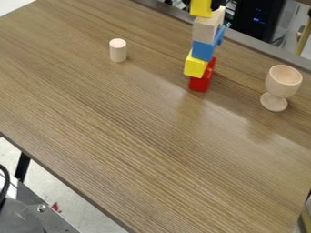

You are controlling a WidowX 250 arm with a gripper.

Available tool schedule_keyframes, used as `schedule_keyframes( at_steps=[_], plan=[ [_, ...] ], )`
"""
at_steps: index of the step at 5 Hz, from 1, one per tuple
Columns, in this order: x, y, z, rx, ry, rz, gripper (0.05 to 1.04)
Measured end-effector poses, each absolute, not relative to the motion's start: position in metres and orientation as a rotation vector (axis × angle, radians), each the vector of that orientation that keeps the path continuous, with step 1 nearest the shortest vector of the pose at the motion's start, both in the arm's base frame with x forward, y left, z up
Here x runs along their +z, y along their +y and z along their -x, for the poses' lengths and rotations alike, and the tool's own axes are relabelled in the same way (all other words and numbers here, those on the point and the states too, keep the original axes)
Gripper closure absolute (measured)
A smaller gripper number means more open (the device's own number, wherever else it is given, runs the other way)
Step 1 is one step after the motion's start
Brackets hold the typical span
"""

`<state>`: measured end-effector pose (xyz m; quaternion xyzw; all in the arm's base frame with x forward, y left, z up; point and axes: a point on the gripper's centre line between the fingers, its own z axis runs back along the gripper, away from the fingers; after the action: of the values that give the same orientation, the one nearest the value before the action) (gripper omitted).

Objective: Move the yellow cube and put it on top of the cylinder

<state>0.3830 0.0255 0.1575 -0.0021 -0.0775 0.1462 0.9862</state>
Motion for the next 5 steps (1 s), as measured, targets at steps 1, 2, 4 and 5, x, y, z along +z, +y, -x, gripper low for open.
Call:
schedule_keyframes(
  at_steps=[1,2,4,5],
  plan=[
    [0.176,0.04,-0.382,0.31,-0.183,-0.045,0.509],
    [0.197,0.067,-0.377,0.376,-0.239,-0.075,0.509],
    [0.175,0.109,-0.361,0.46,-0.196,-0.07,0.509],
    [0.149,0.123,-0.351,0.479,-0.143,-0.056,0.509]
  ],
)
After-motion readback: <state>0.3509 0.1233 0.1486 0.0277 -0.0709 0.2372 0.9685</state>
